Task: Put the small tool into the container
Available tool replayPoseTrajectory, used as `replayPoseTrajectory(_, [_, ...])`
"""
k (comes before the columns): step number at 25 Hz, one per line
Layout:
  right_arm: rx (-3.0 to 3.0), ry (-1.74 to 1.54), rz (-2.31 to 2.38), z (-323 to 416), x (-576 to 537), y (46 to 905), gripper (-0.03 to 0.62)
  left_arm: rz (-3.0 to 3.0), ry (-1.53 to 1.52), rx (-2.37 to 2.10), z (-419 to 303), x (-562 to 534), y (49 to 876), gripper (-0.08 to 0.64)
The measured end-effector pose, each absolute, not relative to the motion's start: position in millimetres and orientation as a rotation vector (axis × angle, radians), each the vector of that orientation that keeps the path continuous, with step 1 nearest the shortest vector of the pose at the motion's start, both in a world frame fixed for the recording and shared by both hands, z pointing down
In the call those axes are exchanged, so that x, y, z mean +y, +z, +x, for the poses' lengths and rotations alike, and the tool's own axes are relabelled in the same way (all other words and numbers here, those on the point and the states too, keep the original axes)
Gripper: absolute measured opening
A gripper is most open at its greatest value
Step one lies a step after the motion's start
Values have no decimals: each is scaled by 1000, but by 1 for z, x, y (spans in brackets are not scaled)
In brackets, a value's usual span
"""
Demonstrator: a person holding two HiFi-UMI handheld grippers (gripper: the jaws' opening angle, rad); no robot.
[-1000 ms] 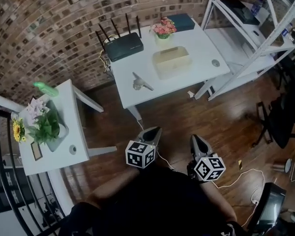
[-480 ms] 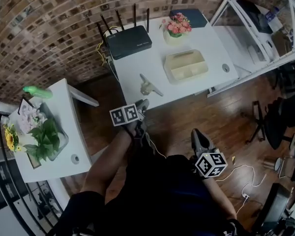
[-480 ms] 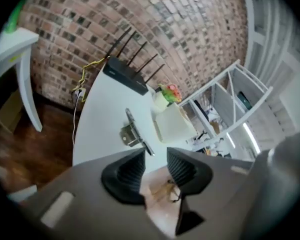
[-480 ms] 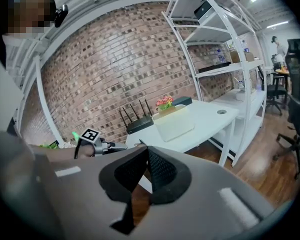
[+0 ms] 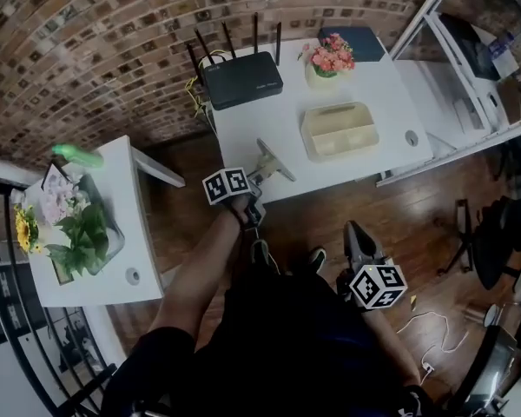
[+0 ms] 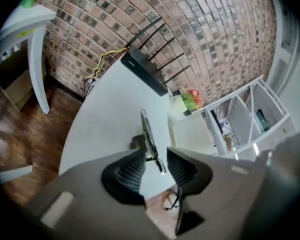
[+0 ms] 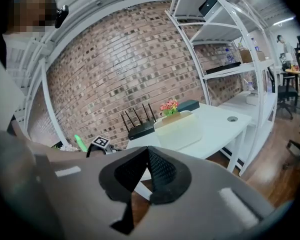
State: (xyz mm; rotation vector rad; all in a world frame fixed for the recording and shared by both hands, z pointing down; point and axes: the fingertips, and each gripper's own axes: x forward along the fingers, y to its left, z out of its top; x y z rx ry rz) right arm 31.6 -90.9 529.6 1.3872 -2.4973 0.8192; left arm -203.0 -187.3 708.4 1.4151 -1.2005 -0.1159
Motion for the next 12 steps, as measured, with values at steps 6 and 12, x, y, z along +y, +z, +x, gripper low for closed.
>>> replayPoseTrajectory(6, [-2545,813,1404,59,-117,518,8,1281,-208,-1217,-204,-201,726,129])
replayPoseTrajectory(12, [-2527,847,1463,88,-127,522,9,1265,-201,-1228,-200,-208,736,105])
